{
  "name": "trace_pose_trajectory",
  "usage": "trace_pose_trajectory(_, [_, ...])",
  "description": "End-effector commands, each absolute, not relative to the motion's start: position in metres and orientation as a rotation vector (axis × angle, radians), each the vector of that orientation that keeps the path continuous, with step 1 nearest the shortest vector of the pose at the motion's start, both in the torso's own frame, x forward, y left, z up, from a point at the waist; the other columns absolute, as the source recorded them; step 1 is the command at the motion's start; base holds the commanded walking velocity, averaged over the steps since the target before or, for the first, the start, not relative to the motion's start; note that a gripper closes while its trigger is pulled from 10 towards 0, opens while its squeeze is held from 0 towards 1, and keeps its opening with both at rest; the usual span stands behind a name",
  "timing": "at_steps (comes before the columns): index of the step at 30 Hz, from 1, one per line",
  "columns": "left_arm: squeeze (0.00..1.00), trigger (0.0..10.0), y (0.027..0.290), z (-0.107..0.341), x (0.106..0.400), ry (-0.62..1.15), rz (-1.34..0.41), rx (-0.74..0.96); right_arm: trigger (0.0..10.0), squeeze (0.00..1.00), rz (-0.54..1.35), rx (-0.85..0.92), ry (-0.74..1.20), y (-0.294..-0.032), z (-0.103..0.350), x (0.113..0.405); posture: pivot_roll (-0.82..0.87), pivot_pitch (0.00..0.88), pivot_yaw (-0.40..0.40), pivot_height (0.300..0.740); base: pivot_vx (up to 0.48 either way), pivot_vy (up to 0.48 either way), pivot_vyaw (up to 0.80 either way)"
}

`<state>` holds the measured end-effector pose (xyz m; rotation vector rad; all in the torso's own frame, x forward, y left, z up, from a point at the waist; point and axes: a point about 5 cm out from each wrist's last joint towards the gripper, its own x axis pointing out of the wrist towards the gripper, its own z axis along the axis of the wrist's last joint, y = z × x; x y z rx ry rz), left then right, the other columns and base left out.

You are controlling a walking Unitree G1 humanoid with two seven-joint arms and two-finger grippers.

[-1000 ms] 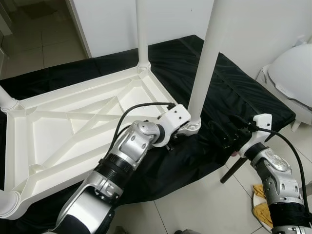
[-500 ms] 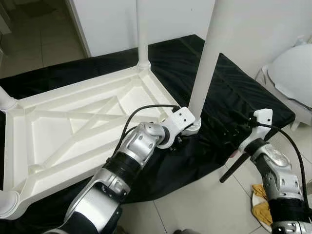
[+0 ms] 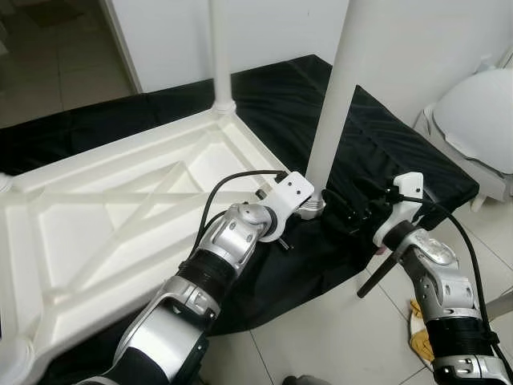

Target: Building children table

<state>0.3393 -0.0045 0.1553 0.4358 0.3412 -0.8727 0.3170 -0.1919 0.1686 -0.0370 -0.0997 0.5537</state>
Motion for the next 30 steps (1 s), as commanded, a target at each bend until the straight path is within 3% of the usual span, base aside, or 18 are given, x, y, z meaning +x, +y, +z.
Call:
trace_pose_trajectory(1, [0.0, 10.0, 0.003, 0.152, 0.339, 0.337, -0.85, 0.469, 10.0, 0.0, 0.598, -0.059, -0.103, -0.184, 0.17, 0.321, -0.13, 0.067, 0.016, 0.74, 0.0, 0.0, 0.0])
trace_pose_trajectory(12, [0.0, 10.0, 0.01, 0.162, 0.328, 0.264, -0.938, 0.525, 10.0, 0.0, 0.696, -0.151, -0.07, -0.172, 0.173, 0.347, -0.1, 0.056, -0.006, 0.74, 0.0, 0.0, 0.0])
trace_pose_trajectory(30, [0.0, 10.0, 0.015, 0.168, 0.318, 0.259, -0.987, 0.537, 10.0, 0.0, 0.881, -0.112, 0.032, -0.166, 0.165, 0.362, -0.07, 0.048, -0.006, 0.74, 0.0, 0.0, 0.0])
